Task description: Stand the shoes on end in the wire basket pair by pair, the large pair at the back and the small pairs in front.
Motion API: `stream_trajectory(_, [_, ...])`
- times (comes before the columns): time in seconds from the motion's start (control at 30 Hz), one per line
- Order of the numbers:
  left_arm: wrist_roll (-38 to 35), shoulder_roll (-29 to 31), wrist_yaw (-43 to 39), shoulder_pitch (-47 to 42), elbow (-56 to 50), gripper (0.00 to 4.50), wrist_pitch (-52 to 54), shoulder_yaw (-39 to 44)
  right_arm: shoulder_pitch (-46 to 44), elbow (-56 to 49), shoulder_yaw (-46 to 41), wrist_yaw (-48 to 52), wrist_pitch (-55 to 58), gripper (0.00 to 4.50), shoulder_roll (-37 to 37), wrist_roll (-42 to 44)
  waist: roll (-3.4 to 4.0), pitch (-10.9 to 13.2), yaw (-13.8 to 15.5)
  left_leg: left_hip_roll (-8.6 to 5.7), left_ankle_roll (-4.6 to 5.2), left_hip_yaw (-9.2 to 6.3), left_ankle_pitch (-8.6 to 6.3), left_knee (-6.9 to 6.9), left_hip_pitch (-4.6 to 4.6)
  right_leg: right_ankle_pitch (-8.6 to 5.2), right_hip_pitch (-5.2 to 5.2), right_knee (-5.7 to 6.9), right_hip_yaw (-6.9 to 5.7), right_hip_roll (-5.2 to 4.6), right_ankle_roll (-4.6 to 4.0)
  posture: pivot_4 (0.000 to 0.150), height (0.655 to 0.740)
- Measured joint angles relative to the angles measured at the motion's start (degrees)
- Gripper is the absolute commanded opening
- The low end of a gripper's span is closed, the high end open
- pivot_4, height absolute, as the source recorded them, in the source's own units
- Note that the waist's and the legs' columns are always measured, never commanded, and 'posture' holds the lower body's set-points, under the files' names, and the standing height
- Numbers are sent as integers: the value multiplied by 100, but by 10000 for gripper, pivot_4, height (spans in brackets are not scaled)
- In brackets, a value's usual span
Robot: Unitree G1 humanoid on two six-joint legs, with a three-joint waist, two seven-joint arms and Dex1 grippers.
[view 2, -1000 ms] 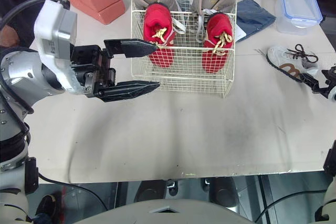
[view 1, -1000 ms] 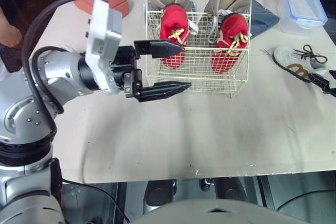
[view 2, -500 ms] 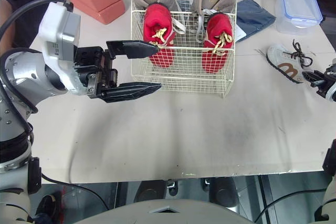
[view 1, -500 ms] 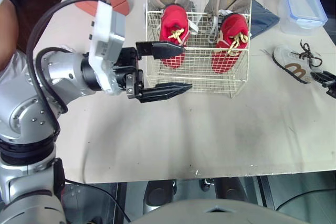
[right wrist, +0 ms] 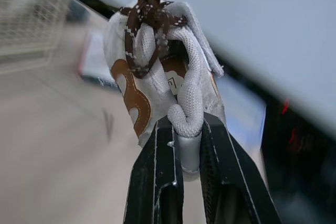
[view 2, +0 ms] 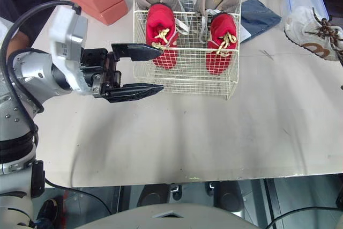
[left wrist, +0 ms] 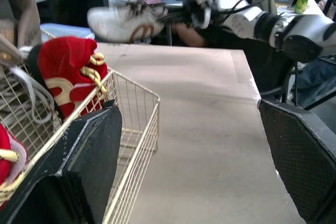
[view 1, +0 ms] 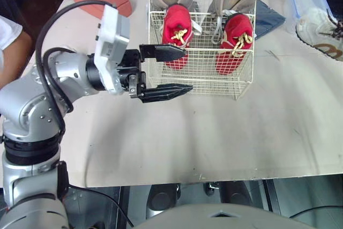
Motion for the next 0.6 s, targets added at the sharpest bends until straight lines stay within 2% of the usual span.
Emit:
stream_trajectory(0.13, [241, 41, -349, -166, 293, 45000, -138, -23, 323, -1430, 1, -154, -879, 686, 213, -20, 4, 2, 7, 0, 0, -2, 0, 0, 0, 0, 0, 0, 2, 0, 0, 1500, 6860])
stream_trajectory(0.33, [604, 25, -756, -325, 670, 45000, -327, -233, 578, -2609, 176, -122, -1628, 686, 37, -58, 1, 3, 37, -1, 1, -7, 0, 1, -10, 0, 1, -8, -11, -1, 0, 1500, 6860])
stream_trajectory(0.5, [725, -55, -990, -507, 765, 45000, -387, -341, 690, -3217, 1021, 198, -1842, 686, -162, -118, 0, 4, 13, -2, 1, -9, 0, 2, -5, 0, 0, -4, -6, 0, 0, 1500, 6860])
stream_trajectory(0.6, [782, -177, -1086, -596, 760, 45000, -390, -502, 301, -3386, 1592, 322, -1955, 686, -289, -315, 0, 4, 10, -2, 1, -9, 0, 2, -3, -1, 0, -2, -6, 2, -1, 1500, 6860])
